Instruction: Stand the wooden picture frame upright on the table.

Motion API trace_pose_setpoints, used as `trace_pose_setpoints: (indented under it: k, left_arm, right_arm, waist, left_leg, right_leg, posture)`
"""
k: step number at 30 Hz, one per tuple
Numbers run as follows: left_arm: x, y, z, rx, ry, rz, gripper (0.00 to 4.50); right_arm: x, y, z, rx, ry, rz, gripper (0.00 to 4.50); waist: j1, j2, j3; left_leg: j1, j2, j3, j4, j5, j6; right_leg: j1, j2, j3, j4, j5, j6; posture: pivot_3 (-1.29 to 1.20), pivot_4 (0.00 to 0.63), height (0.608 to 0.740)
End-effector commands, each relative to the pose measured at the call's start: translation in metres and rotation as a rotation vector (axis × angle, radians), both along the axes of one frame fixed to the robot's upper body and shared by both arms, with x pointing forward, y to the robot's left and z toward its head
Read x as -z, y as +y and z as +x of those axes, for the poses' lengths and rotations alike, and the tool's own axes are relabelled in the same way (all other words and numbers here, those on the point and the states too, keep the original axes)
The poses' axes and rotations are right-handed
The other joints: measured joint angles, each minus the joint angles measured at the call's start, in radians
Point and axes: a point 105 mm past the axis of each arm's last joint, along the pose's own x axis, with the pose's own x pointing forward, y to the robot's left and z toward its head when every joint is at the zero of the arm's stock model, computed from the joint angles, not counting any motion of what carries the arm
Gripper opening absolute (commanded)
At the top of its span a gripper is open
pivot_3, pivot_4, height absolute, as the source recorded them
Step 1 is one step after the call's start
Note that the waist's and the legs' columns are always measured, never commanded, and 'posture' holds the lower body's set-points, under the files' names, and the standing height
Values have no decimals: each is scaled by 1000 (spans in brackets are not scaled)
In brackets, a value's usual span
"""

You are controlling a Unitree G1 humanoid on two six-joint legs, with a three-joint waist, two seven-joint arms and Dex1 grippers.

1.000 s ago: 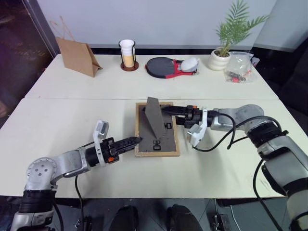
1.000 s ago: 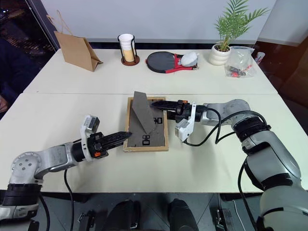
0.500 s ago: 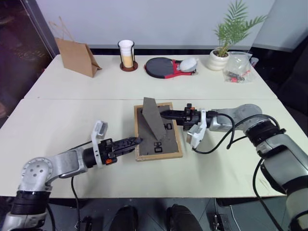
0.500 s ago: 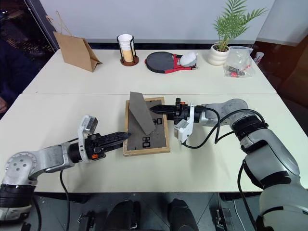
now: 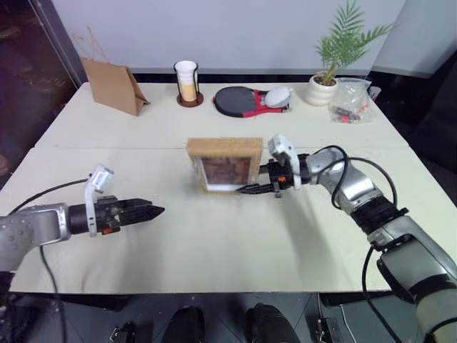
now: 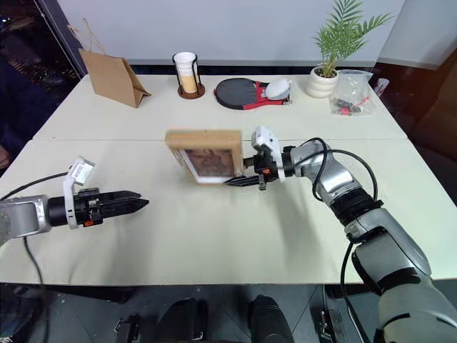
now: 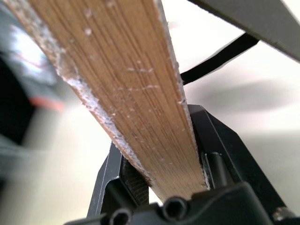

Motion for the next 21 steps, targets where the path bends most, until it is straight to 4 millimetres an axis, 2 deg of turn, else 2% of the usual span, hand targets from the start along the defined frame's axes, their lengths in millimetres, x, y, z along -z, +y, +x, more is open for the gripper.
trace_pose_setpoints:
  k: [1,6,10,16,18,20,21]
  left_arm:
    - [-7,-7,-1,52,-91,41,4445]
    - [-18,-6,12,5,-164,26,4445]
    - [-17,-10,11,12,-175,37,4445]
    - [-15,-12,9,14,-178,45,4445]
    - [-15,-13,9,14,-177,43,4500]
    - [-15,-14,8,23,-177,45,4500]
    - [-16,-14,7,28,-179,48,4500]
  right_arm:
    - [-16,2,2,-35,130,73,1073]
    - [18,10,5,-49,217,30,1073]
    - [40,11,9,-17,255,7,1073]
    - [57,11,12,12,301,5,1073]
    - [61,9,12,20,318,3,2108]
    - [62,3,11,27,330,2,2841]
    - [61,0,11,32,329,3,3449]
  waist:
    - [-5,0,0]
    - [-4,0,0]
    - [-5,0,0]
    - [-6,0,0]
    - [-7,0,0]
    - [-6,0,0]
    - [-6,0,0]
  left_leg:
    - [-1,0,0,0,0,0]
    - [-2,0,0,-2,0,0]
    - [-4,-1,2,-2,0,0]
    - [-3,-1,2,-1,0,0]
    - [-3,0,2,-1,0,0]
    - [-2,0,2,-1,0,0]
    - [-2,0,2,-1,0,0]
  right_leg:
    - [-1,0,0,0,0,0]
    - [-5,0,0,1,-1,-3]
    - [-6,0,1,1,-1,-2]
    - [-6,1,1,2,-1,-2]
    - [-5,1,1,3,-1,-2]
    - [-5,1,1,3,-1,-2]
    - [-5,1,1,3,-1,-2]
  posture:
    - [0,150,740]
    - [0,150,740]
    - [0,150,740]
    - [0,150,740]
    - [0,150,740]
    - [0,150,740]
    - [0,150,740]
